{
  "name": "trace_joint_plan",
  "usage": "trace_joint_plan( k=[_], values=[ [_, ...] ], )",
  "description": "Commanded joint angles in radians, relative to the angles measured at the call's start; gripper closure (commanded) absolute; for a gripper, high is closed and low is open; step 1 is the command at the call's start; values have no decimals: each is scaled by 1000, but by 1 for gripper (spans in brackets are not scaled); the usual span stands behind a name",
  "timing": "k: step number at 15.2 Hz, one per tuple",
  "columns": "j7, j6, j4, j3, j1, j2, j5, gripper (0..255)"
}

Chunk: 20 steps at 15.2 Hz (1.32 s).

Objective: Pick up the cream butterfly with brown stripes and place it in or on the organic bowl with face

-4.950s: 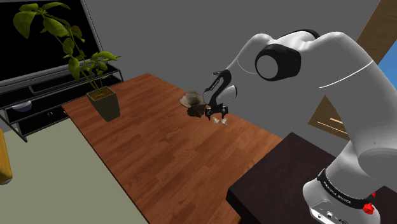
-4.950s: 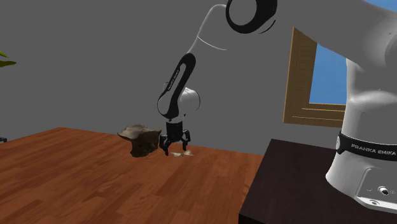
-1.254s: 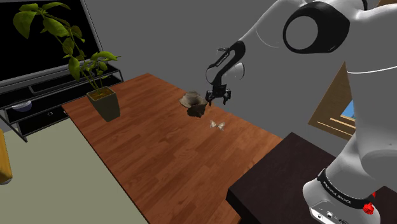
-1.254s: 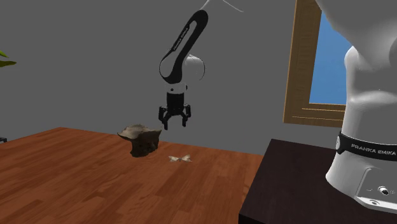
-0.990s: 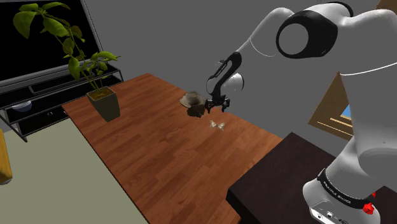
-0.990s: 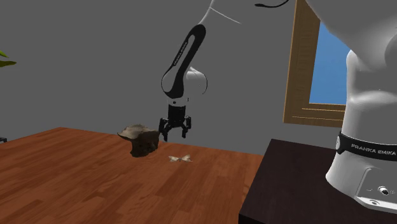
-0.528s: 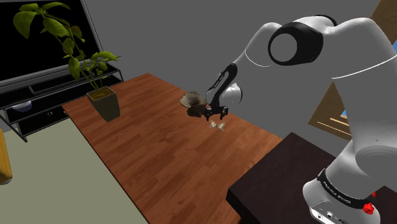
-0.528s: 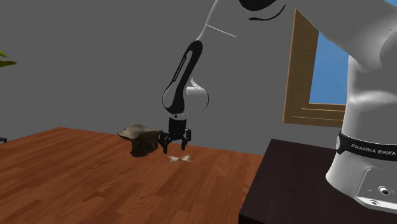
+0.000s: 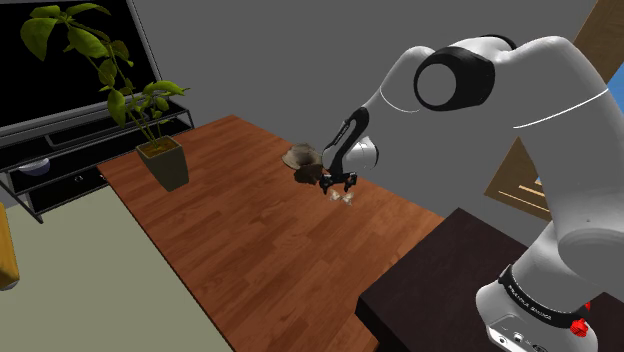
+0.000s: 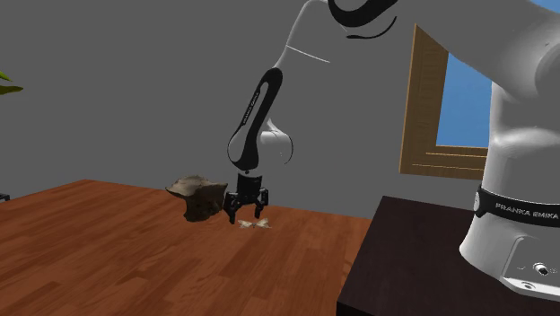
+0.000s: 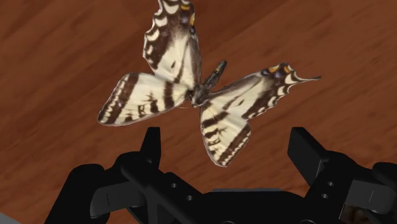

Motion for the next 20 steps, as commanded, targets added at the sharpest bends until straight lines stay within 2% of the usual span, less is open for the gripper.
trace_joint_plan(
  k=[1,3,4,13,20],
  values=[
    [0,0,1,0,0,1,0,0],
    [0,0,0,0,0,1,0,0],
    [0,0,0,0,0,1,0,255],
    [0,0,1,0,0,1,0,255],
    [15,-47,-44,-23,18,-89,-12,255]
  ],
)
